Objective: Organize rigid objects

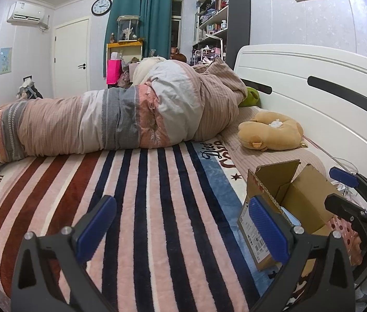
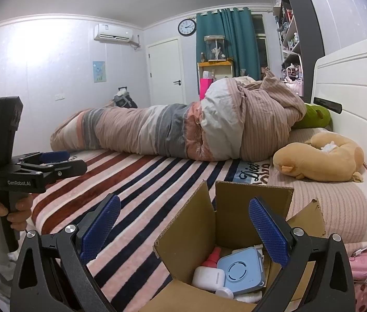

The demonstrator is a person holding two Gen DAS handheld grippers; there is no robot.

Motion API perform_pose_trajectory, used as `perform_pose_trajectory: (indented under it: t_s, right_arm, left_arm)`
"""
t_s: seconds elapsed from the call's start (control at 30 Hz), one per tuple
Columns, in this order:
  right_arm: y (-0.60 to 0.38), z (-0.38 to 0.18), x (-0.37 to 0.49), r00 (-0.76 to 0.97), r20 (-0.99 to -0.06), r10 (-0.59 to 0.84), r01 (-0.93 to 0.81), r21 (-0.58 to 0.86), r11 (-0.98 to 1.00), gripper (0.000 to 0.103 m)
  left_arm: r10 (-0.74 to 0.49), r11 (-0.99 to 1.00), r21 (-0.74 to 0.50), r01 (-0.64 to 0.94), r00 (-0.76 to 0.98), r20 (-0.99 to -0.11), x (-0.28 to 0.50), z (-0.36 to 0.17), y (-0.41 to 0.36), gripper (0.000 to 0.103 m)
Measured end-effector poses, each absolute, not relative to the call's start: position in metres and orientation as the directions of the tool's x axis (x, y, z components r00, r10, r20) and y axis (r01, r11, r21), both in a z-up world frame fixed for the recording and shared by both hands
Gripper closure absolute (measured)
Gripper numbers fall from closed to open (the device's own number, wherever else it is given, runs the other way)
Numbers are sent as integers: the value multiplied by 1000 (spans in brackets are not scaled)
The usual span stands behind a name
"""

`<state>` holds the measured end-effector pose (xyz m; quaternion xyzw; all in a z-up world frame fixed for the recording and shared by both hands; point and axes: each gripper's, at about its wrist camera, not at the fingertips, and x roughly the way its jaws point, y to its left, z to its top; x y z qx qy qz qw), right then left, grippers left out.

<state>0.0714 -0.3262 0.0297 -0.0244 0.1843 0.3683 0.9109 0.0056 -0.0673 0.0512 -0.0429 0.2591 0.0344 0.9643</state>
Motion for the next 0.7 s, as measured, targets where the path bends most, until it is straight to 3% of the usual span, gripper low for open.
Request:
perform_pose_trajectory:
  t_s: [0.7]
  right_arm:
    - [-323,29,70,661,-357,660,-679,88,729,3]
  left_arm:
    - [45,994,-64,-89,863,-504,5,51,-68,2]
